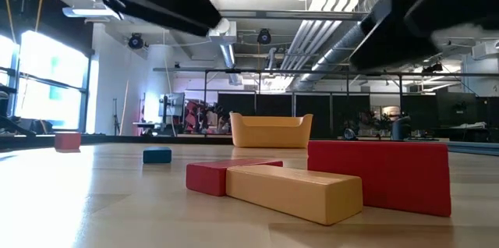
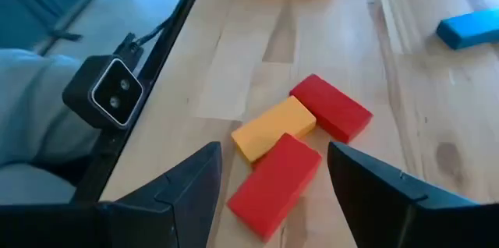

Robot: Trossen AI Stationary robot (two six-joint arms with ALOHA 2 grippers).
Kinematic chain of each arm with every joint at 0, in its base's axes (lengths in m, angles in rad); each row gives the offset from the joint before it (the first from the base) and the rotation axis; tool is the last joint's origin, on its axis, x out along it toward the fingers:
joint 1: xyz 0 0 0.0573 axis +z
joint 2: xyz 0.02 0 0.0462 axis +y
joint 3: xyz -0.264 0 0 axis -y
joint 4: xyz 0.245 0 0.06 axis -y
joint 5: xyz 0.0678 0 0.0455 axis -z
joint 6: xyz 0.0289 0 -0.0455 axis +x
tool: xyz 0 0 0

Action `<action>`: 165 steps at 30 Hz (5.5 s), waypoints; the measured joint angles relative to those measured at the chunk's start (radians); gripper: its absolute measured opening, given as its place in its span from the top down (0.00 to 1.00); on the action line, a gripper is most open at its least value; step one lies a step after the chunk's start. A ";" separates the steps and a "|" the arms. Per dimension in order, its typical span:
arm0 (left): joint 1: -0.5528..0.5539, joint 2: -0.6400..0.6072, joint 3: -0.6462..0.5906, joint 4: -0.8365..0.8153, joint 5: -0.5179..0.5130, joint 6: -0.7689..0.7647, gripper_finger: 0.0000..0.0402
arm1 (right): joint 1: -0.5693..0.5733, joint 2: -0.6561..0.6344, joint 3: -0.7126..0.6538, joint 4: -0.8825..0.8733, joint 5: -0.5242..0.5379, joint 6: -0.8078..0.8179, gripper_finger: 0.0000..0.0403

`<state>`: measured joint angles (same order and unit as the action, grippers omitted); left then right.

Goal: Sort blocks by size
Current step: Put the large red rectangle block into the green bin, then put the small red rectangle block into the yellow bin

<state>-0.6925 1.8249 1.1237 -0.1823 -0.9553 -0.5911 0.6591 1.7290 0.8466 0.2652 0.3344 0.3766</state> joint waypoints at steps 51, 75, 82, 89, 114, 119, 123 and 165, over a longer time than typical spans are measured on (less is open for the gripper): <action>-0.002 0.109 0.001 0.593 0.096 0.130 0.53 | 0.153 0.315 0.234 -0.285 0.447 0.483 0.43; -0.005 0.109 0.001 0.590 0.096 0.147 0.53 | 0.170 0.282 0.239 -0.389 0.490 0.433 0.68; -0.009 0.109 0.001 0.590 0.096 0.148 0.53 | 0.310 0.100 0.411 -0.880 0.570 0.530 0.68; -0.009 0.109 0.001 0.590 0.096 0.149 0.53 | 0.473 0.057 0.709 -1.531 0.112 0.938 0.68; -0.008 0.109 0.001 0.589 0.096 0.160 0.53 | 0.479 0.059 0.404 -1.626 -0.181 1.482 0.68; -0.007 0.109 0.001 0.590 0.096 0.159 0.53 | 0.421 0.059 0.375 -1.568 -0.223 1.361 0.68; -0.007 0.109 0.001 0.590 0.096 0.159 0.53 | 0.401 0.059 0.375 -1.563 -0.378 1.311 0.68; -0.006 0.109 0.001 0.590 0.096 0.157 0.53 | 0.547 -0.063 0.298 -1.541 0.079 1.561 0.49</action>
<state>-0.6987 1.9335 1.1244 0.4075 -0.8593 -0.4343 1.2057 1.6661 1.1442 -1.2755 0.4137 1.9376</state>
